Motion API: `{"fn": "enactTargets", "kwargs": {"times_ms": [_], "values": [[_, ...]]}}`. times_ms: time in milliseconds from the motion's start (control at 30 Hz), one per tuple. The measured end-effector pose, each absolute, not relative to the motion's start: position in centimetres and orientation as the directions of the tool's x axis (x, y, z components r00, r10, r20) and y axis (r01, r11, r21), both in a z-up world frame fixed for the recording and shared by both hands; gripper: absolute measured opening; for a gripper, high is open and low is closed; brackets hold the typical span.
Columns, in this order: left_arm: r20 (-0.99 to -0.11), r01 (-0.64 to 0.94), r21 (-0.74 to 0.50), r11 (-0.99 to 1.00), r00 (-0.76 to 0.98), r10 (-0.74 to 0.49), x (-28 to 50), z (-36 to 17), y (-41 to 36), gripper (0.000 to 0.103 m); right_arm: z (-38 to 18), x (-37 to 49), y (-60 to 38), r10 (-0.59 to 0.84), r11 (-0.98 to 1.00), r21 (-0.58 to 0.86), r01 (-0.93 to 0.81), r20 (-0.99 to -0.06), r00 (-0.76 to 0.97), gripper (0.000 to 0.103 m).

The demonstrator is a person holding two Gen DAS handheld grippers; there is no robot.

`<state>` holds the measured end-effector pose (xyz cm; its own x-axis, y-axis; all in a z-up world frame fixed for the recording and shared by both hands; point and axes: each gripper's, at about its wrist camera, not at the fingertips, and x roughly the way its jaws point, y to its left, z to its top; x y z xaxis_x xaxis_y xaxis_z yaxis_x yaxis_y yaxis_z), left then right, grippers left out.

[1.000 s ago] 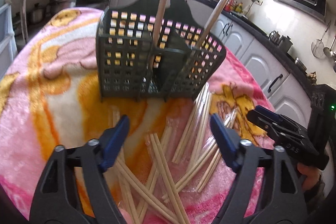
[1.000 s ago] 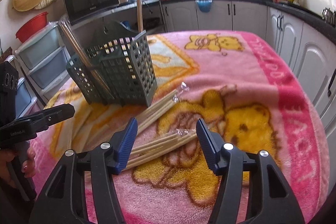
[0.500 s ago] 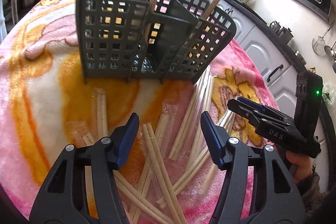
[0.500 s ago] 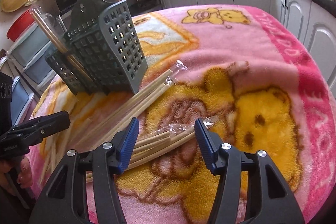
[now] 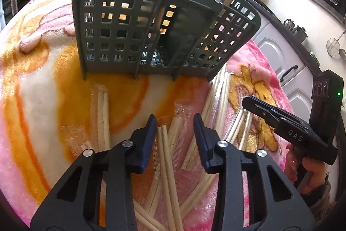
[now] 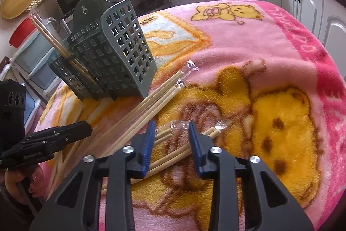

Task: Organize utensils
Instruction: 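Reach the left tool to another wrapped chopstick pair and close while the right tool grasps one too, then lift the left tool's chopsticks over the green caddy while the right tool carries its pair there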

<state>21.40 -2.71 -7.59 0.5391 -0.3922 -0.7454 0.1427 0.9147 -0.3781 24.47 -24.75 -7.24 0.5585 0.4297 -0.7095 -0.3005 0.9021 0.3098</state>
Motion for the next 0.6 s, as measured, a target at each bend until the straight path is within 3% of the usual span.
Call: {"fn": "enactTargets", "kwargs": {"times_ms": [67, 167, 333, 600], "values": [[-0.749, 0.142, -0.372, 0.917, 0.538, -0.387, 21.5, -7.6, -2.8, 0.022, -7.2, 24.5, -24.8, 0.444, 0.896, 0.325, -0.304, -0.702, 0.558, 0.011], [-0.752, 0.137, -0.372, 0.918, 0.535, -0.385, 21.5, -7.6, -2.6, 0.016, -6.8, 24.3, -24.7, 0.451, 0.892, 0.33, -0.308, -0.686, 0.571, 0.005], [-0.757, 0.132, -0.374, 0.918, 0.529, -0.384, 21.6, -7.7, -2.3, 0.006, -6.0, 23.9, -25.1, 0.457, 0.889, 0.341, -0.305, -0.662, 0.594, 0.003], [-0.72, 0.128, -0.41, 0.903, 0.562, -0.407, 21.3, -6.1, -0.8, 0.004, -3.4, 22.8, -26.1, 0.45, 0.892, 0.334, -0.305, -0.593, 0.667, 0.003]]}}
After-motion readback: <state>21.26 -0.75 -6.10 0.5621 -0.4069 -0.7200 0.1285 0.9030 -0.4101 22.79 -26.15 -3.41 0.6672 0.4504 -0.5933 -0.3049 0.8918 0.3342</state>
